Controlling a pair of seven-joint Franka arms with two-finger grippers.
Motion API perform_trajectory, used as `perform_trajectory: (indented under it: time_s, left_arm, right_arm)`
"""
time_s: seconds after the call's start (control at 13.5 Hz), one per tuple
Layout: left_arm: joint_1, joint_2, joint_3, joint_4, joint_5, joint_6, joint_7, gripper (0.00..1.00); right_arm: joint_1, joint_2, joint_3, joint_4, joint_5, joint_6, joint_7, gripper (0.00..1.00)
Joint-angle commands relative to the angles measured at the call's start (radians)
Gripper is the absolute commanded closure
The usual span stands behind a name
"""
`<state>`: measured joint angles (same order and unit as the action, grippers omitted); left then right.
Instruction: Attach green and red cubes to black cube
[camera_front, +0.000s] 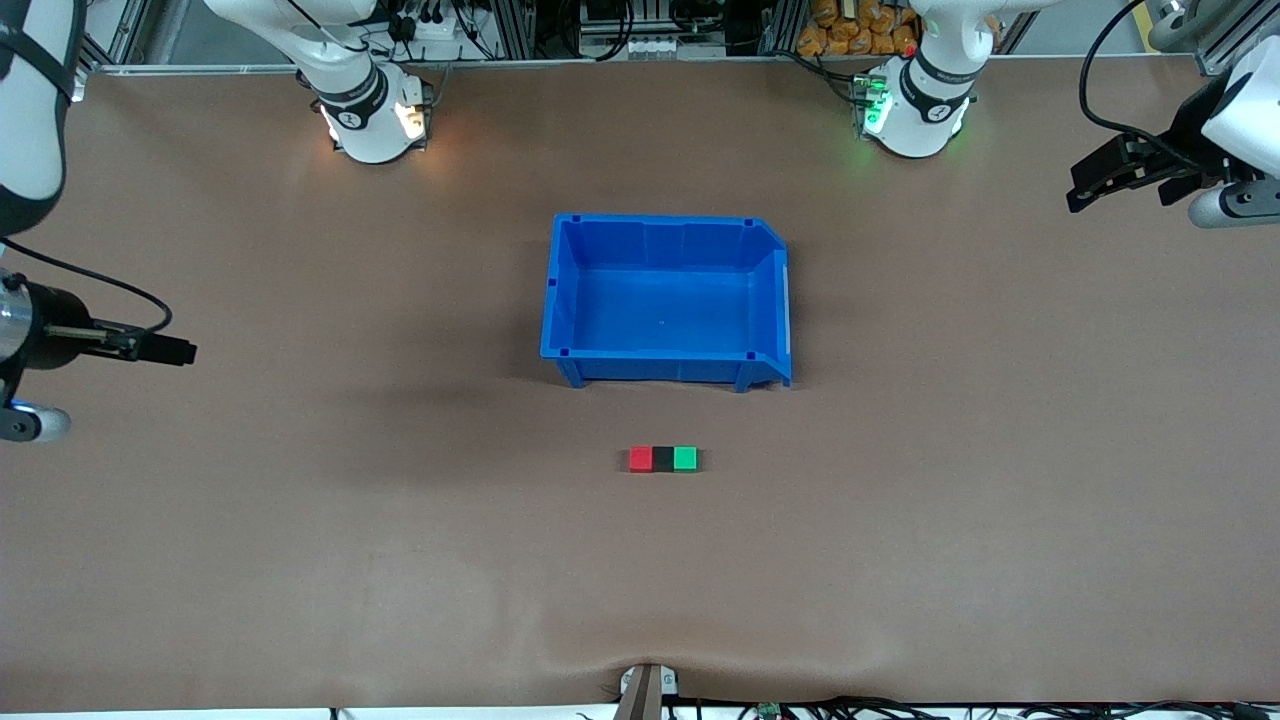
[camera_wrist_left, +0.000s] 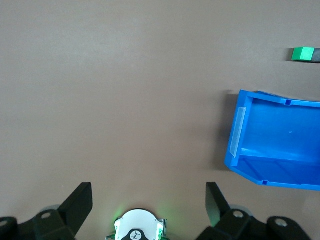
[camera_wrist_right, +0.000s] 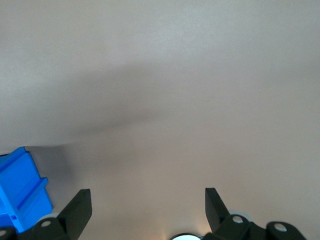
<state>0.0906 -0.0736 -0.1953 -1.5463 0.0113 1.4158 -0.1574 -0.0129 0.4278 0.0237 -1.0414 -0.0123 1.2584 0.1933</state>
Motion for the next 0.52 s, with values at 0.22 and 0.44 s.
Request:
perform_trajectory:
  time_s: [0.22,0.44]
  left_arm:
    - [0.009,0.0,-0.003,0.003,-0.013,0.002,0.018,0.0]
    - [0.009,0.0,-0.003,0.003,-0.013,0.002,0.018,0.0]
  right_arm:
    - [-0.008,-0.063,0.008,-0.023,-0.023,-0.002,-0.104,0.0]
    - [-0.01,-0.075,0.007,-0.023,-0.023,-0.002,-0.112,0.0]
